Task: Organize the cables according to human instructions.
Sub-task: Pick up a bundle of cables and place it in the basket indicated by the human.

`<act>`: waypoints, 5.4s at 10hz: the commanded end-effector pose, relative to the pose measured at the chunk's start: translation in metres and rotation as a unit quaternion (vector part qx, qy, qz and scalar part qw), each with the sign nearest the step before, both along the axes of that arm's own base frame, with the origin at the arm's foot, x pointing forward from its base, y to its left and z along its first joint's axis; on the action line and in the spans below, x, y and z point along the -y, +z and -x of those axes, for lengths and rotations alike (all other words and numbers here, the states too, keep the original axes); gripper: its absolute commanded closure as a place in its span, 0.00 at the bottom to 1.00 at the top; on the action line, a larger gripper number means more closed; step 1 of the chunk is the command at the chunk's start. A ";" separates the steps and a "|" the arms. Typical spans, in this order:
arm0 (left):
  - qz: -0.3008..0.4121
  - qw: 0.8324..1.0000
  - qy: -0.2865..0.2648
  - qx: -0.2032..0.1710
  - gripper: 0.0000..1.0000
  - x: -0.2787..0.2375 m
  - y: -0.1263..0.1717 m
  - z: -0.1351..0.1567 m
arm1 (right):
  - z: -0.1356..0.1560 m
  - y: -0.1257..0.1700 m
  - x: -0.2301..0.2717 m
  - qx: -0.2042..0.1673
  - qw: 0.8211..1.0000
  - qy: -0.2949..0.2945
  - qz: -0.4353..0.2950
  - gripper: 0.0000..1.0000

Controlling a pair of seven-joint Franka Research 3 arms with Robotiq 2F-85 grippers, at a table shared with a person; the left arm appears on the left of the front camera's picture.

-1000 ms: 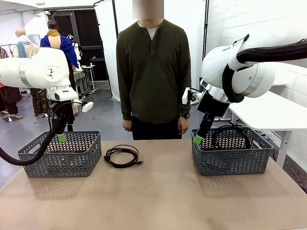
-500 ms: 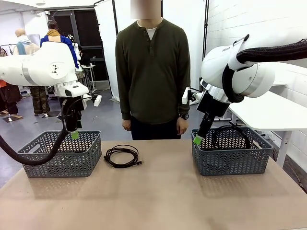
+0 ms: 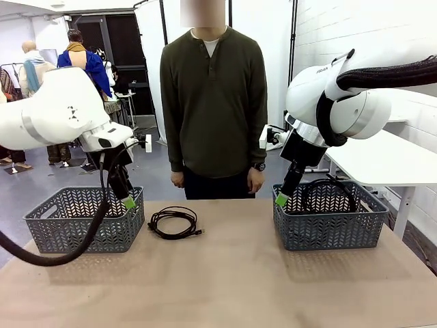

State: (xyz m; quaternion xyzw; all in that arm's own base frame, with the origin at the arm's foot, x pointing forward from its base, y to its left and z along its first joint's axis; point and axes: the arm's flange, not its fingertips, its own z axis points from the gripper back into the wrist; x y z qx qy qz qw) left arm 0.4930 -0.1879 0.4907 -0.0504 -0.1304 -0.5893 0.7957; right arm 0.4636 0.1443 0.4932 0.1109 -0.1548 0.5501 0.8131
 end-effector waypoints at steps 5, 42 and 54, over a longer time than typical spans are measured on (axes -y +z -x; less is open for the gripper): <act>0.023 1.000 0.004 -0.005 0.00 0.011 -0.020 0.023 | 0.001 0.000 0.000 0.000 1.000 -0.002 0.000 0.00; -0.109 0.970 -0.219 0.014 0.00 0.067 -0.085 -0.081 | 0.001 0.000 0.000 0.000 1.000 -0.002 0.000 0.00; -0.107 0.967 -0.230 0.010 0.00 0.065 -0.111 -0.089 | 0.001 0.000 0.000 0.000 1.000 -0.002 0.000 0.00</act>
